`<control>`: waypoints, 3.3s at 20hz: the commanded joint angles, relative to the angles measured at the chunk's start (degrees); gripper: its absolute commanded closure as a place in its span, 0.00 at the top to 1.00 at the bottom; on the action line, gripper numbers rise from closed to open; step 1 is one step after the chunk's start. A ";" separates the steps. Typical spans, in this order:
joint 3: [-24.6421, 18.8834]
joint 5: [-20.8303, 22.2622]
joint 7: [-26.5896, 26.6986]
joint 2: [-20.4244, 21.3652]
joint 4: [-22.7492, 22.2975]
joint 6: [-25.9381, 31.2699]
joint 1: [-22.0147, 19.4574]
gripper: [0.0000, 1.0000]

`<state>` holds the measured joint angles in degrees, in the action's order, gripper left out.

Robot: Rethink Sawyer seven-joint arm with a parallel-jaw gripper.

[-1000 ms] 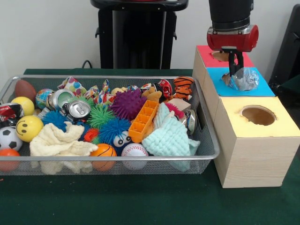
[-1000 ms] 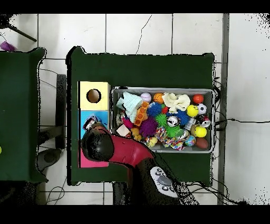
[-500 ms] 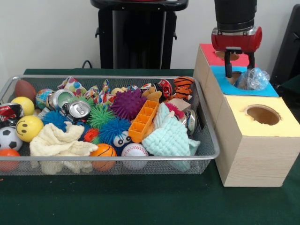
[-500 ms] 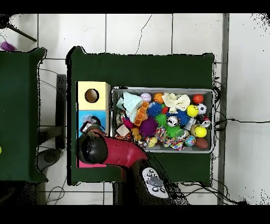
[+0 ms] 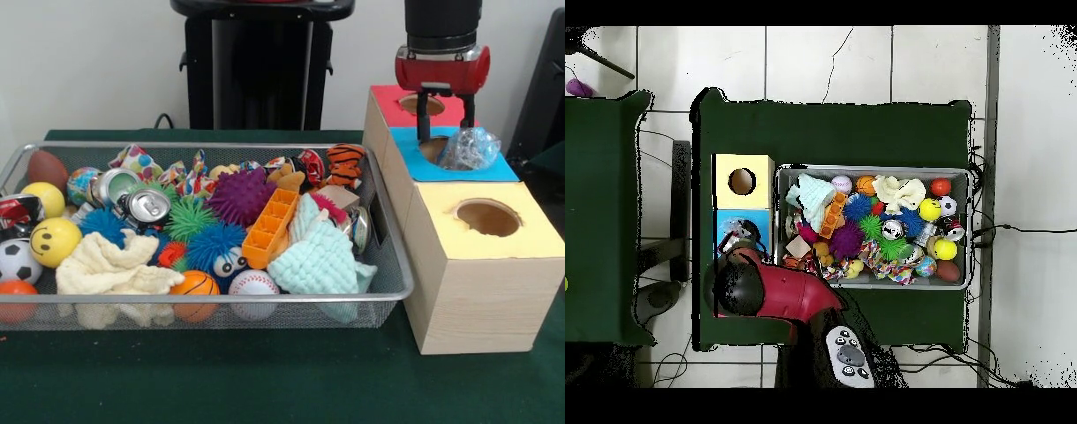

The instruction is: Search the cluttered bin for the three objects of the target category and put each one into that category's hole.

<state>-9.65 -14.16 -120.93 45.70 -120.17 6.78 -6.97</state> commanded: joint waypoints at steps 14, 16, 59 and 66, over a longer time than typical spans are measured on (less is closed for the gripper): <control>0.28 0.00 -4.94 11.24 2.44 22.43 -3.16 1.00; 0.24 0.06 -4.84 11.41 2.70 23.08 -3.33 1.00; 18.03 11.75 -8.11 10.88 4.87 22.21 9.92 0.00; 21.56 13.84 -10.25 9.18 5.20 19.18 13.82 1.00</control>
<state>10.34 -3.11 -120.93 56.55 -111.50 28.72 5.67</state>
